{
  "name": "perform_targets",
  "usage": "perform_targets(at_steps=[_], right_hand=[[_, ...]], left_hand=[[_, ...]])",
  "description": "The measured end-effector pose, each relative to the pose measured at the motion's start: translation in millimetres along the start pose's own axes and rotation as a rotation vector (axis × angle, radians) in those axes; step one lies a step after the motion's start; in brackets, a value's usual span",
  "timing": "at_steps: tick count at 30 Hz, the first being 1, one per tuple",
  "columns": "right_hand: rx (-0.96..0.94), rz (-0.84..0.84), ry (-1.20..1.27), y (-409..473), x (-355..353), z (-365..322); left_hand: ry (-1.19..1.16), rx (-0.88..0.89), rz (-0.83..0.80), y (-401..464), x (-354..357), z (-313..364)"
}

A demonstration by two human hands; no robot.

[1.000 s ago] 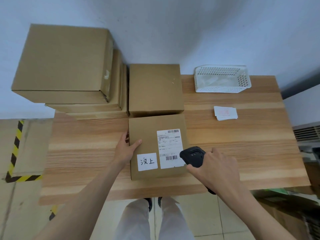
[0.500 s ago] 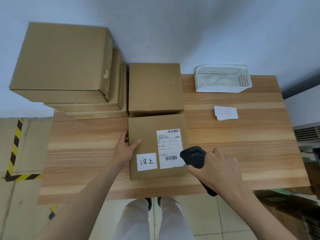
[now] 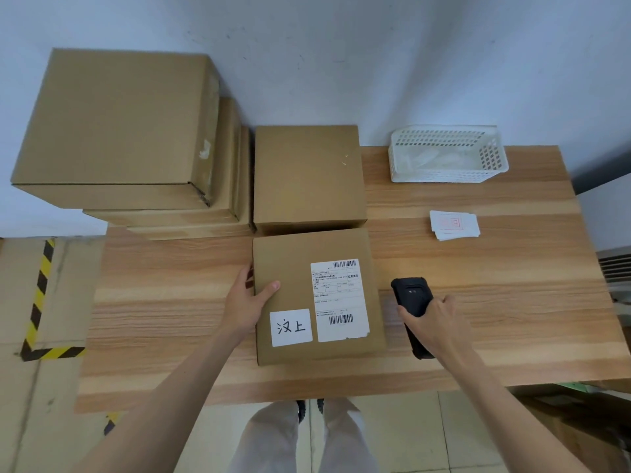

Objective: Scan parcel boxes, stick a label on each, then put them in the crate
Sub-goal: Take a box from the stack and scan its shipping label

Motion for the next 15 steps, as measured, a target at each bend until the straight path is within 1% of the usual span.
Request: perform_targets(at_steps=[3,9,11,15], right_hand=[[0.010,-0.008,0.036,16.4,19.3,-0.6],[-0.047,0.019,-0.039,30.7,40.1,-17.3],[-0.054,0.010,-0.094,33.4,44.6,-21.3],[-0.042,0.000,-0.284,35.2,45.9,-21.3]], left_hand=[[0.042,0.015,-0.001,-0.9,0.6,2.1],[0.115,0.026,-0.003,-0.8,0.3,1.8],[0.157,0.039,0.005,-1.0,0.5,3.9],[0.227,0.037,0.001,0.4,-1.5,8.3]])
Point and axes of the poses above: each hand's wrist, its own y-axis towards the middle knuckle, its own x-axis out of the palm, z = x × y, the point moved 7 cm from there along y, towards the middle knuckle, and after that the axes turned 8 degrees about -y, right-handed, at the moved point
